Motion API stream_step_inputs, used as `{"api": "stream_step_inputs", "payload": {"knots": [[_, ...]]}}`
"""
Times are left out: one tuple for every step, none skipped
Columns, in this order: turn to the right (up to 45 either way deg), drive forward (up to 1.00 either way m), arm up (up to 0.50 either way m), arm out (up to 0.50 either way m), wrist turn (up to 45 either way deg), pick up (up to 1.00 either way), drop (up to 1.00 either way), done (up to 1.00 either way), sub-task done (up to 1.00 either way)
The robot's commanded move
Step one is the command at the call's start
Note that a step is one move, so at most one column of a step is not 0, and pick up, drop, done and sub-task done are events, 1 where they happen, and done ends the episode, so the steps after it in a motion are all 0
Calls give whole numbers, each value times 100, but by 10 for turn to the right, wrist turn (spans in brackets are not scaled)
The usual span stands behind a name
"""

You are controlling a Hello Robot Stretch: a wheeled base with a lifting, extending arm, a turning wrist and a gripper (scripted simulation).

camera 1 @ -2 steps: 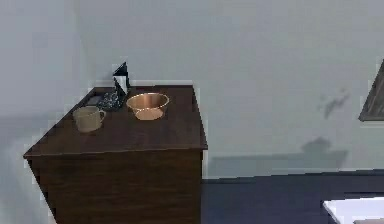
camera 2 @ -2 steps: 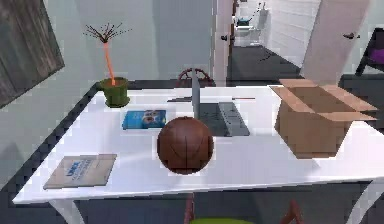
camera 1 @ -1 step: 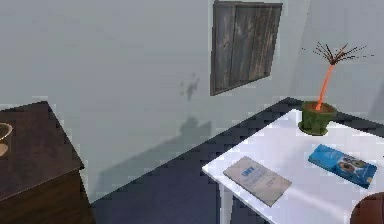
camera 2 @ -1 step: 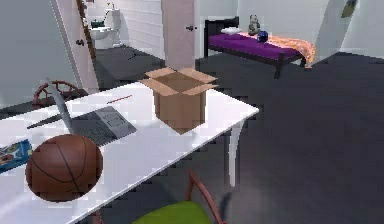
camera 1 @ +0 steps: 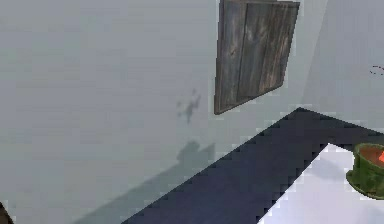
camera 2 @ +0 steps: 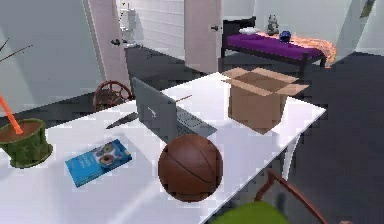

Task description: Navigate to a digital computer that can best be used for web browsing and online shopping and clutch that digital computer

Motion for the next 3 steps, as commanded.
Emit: {"api": "stream_step_inputs", "payload": {"knots": [[0, 0, 50, 0, 0, 0, 0, 0, 0], [0, 0, 38, 0, 0, 0, 0, 0, 0], [0, 0, 0, 42, 0, 0, 0, 0, 0]]}}
